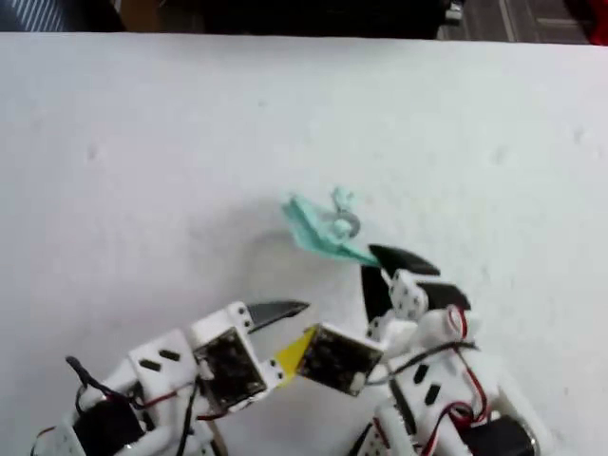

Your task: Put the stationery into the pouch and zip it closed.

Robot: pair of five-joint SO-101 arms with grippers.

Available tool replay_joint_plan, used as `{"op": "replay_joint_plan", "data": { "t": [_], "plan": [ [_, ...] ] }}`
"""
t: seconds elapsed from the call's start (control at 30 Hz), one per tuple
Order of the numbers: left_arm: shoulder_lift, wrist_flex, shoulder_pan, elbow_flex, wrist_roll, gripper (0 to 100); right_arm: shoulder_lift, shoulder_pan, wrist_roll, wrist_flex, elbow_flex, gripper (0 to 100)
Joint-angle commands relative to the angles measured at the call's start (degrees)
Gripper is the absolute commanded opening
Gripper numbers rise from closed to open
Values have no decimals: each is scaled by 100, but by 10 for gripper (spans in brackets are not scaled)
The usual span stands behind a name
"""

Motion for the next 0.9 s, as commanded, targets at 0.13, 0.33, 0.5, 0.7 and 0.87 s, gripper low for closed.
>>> {"op": "replay_joint_plan", "data": {
  "t": [0.13, 0.33, 0.5, 0.7, 0.87],
  "plan": [
    [-4, -26, -1473, -580, -35, 117, -725, 365, 1275, 207, 738, 16],
    [-4, -44, -2941, -985, 0, 117, -769, 356, 2004, 919, 800, 17],
    [-4, -334, -3248, -958, 18, 116, -760, 224, 2048, 919, 774, 17],
    [-4, -387, -3240, -958, 18, 116, -338, 101, 2004, 945, 571, 17],
    [-4, -387, -3240, -949, 466, 118, 1174, -66, 1187, 945, -756, 17]
  ]
}}
